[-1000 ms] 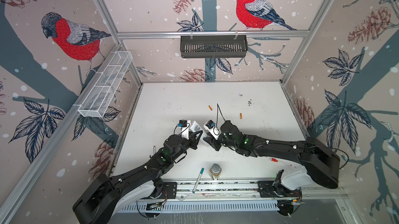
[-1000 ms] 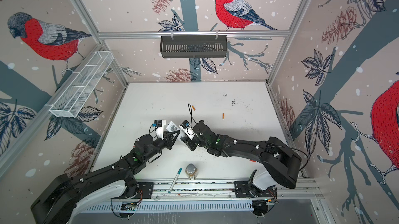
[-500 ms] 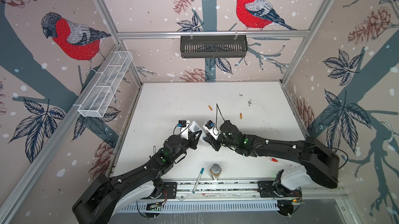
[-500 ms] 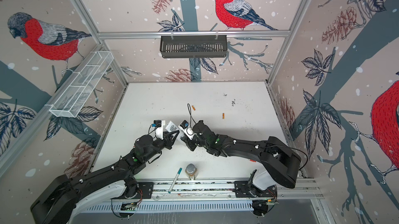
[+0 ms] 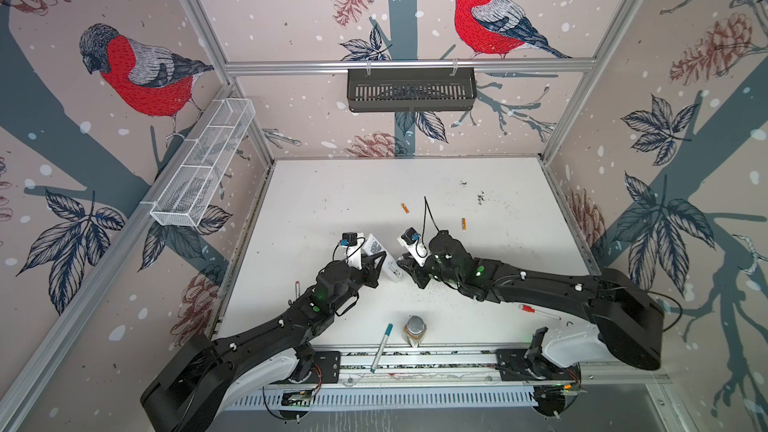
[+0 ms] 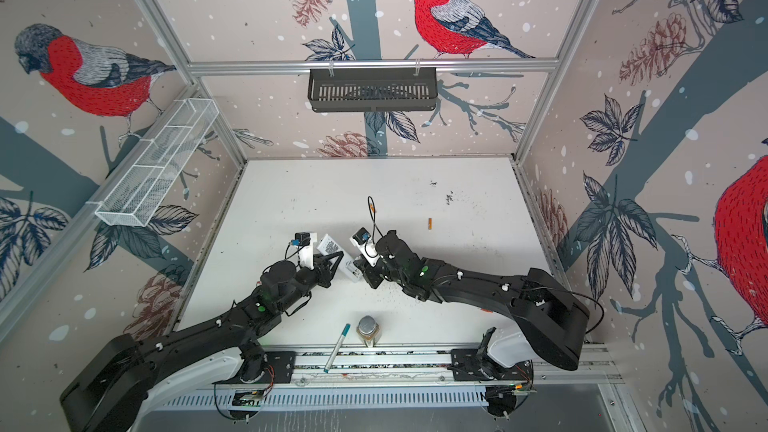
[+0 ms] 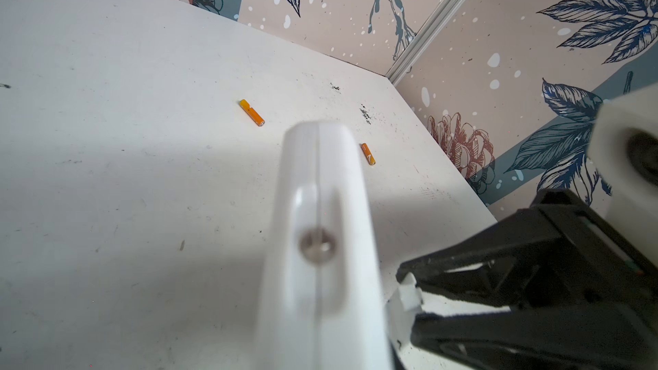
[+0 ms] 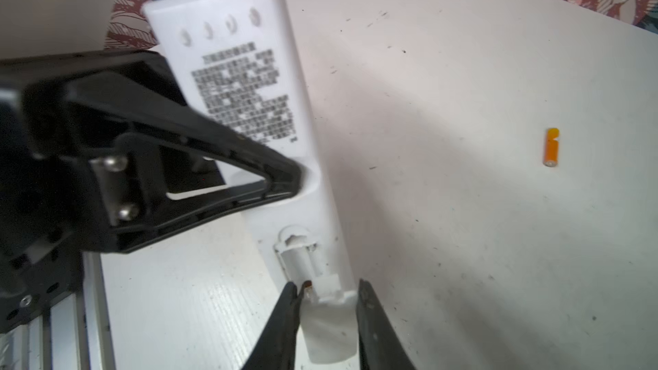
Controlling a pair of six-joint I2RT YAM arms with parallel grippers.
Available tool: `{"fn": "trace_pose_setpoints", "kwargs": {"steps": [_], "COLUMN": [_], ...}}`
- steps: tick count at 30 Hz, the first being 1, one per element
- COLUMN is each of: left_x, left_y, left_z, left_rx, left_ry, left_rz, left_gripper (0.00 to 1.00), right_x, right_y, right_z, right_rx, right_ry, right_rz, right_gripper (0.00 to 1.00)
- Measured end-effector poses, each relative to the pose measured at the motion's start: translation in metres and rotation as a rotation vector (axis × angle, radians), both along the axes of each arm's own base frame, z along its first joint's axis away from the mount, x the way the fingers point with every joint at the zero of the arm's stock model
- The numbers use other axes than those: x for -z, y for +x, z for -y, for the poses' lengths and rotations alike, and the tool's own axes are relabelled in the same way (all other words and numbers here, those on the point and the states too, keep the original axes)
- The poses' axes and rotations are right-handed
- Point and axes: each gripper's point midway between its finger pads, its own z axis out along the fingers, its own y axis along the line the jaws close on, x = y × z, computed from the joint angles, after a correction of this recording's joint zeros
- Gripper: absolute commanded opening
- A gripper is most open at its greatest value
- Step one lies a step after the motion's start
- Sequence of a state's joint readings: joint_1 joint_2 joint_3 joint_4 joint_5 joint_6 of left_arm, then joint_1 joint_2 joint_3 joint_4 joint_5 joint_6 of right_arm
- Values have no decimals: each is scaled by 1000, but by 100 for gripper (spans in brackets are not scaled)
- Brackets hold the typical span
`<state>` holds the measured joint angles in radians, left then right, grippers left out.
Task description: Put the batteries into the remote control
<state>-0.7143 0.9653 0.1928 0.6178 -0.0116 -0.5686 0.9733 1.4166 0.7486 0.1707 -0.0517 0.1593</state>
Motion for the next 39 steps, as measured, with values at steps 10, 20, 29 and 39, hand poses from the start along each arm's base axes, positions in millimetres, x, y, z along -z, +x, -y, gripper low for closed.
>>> {"fn": "trace_pose_setpoints", "kwargs": {"steps": [10,20,29,39], "left_x": [-4,-4,1,-3], "left_y": [7,7,4,3], "left_z": [-3,-7,-10,-11], "left_rx": [-25,-31,-31,-33], "left_ry": [7,10,9,-1], "left_rz": [15,20,15,26], "left_gripper": [0,0,0,0], "right_x": [58,109,115,88], "right_y": [43,32,33,41], "right_z": [84,144,163,163], "right_rx": [399,650,762,787], "right_ry": [-161,-271,-281,-216], "right_rz": [-259,-421,-424,-388], "right_gripper": [23,19,28,57]}}
